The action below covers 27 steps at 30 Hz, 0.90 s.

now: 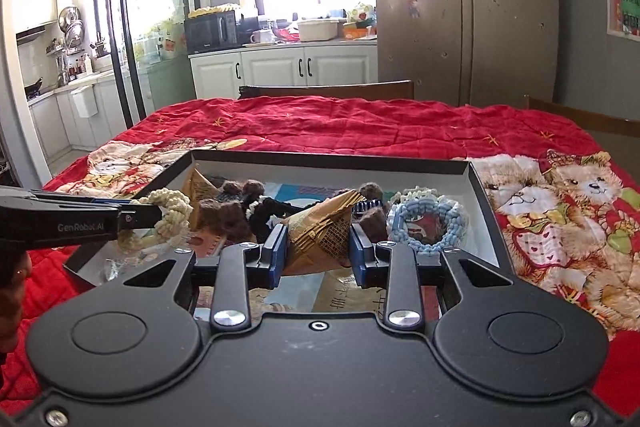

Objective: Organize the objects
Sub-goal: 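Lower the paper triangle into the box with the right gripper while the left gripper lowers the cream scrunchie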

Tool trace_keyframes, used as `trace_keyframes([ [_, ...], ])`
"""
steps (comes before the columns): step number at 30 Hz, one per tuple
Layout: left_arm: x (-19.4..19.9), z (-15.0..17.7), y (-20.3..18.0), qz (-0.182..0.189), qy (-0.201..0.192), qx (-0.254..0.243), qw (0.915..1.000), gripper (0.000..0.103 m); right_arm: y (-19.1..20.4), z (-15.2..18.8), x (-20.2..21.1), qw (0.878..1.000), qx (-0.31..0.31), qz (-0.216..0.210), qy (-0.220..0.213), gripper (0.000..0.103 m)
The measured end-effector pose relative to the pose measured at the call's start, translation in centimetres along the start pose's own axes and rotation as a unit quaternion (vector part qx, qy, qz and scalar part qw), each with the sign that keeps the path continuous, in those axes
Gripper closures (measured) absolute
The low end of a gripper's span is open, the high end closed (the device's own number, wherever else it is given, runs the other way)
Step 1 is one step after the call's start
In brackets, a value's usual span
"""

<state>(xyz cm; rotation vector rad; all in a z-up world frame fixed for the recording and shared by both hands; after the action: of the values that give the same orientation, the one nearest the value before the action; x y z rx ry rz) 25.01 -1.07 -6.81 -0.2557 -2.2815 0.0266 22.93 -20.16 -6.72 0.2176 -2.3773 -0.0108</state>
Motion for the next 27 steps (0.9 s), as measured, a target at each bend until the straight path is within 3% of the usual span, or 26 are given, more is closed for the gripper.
trace_keyframes([
  [27, -2.3, 0.5, 0.1, -0.012, 0.025, -0.007, 0.9996, 0.085, -0.9, 0.8, -2.9, 0.999, -0.012, 0.003, 0.031, 0.072],
])
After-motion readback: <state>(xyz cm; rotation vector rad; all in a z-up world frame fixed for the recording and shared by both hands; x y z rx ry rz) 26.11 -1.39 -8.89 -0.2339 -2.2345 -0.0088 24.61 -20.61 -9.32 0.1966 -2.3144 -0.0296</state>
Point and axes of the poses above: each gripper's, at about its wrist camera, not at the fingertips, and x roughly against the way its jaws point, y to its left, z to its underside, the point moved 8 cm from there along -x, roughly the way its jaws point, and after that the axes turned 14 degrees about y, right-handed, at the moved point
